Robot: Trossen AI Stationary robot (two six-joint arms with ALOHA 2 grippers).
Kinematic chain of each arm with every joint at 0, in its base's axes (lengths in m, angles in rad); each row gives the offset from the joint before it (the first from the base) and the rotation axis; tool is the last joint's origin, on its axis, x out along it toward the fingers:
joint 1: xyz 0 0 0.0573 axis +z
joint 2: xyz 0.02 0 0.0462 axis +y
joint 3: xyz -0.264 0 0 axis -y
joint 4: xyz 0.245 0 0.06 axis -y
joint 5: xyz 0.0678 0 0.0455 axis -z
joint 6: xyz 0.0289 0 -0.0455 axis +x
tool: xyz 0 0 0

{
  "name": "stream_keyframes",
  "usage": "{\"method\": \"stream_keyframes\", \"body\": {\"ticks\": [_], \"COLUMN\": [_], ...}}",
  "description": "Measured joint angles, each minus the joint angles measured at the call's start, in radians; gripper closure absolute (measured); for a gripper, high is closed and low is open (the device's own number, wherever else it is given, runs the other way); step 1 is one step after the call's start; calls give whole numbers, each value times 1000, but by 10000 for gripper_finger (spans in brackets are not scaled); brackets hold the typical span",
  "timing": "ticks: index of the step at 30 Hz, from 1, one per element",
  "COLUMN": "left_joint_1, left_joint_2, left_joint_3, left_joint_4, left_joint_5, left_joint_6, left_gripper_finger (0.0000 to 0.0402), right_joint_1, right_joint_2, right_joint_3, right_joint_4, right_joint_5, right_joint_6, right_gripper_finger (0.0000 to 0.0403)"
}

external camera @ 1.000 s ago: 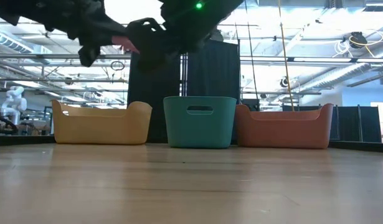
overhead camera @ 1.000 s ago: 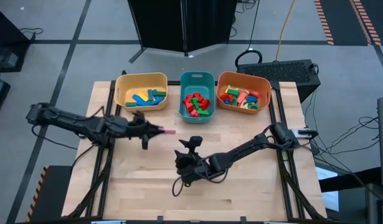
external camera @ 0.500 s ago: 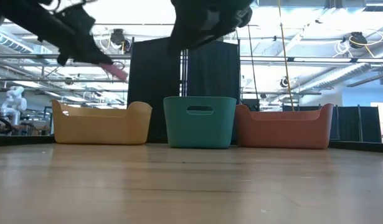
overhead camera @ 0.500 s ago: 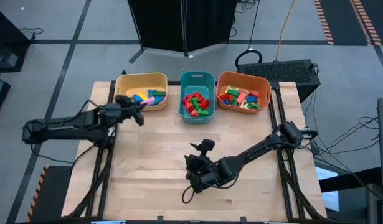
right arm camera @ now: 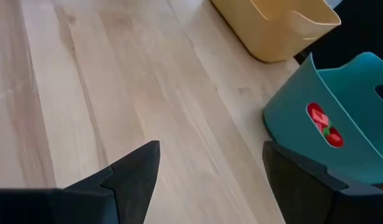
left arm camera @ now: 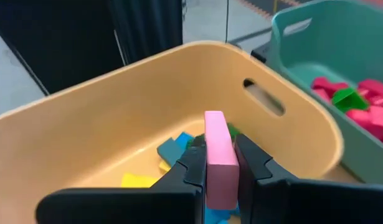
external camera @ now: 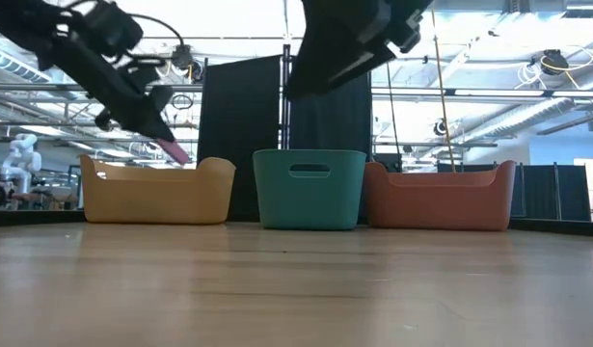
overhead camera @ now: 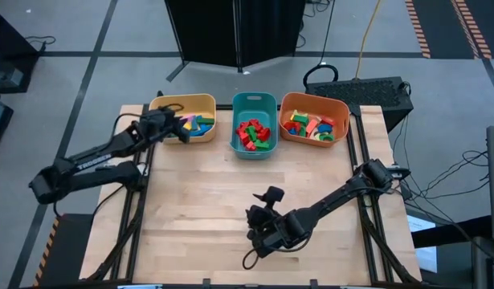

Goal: Sort blocks by size
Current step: Put the pink rectangle block into the yellow bin, then return to Home Position

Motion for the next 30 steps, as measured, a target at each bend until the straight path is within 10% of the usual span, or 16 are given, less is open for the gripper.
{"method": "stream_keyframes", "body": {"ticks": [14, 30], "left_joint_1": [101, 0], "left_joint_2": [171, -230], "left_joint_3": [0, 116], "left_joint_4": [59, -54], "left_joint_5": [67, 494], "left_joint_6": [-14, 23], "left_gripper_finger": [294, 277], "right_joint_1": [53, 99], "right_joint_2": [-122, -359], "right_joint_3": [0, -1], "right_joint_4": [-105, -517], "right_joint_5": [101, 242], "right_joint_6": [64, 294], "right_gripper_finger": [133, 190]}}
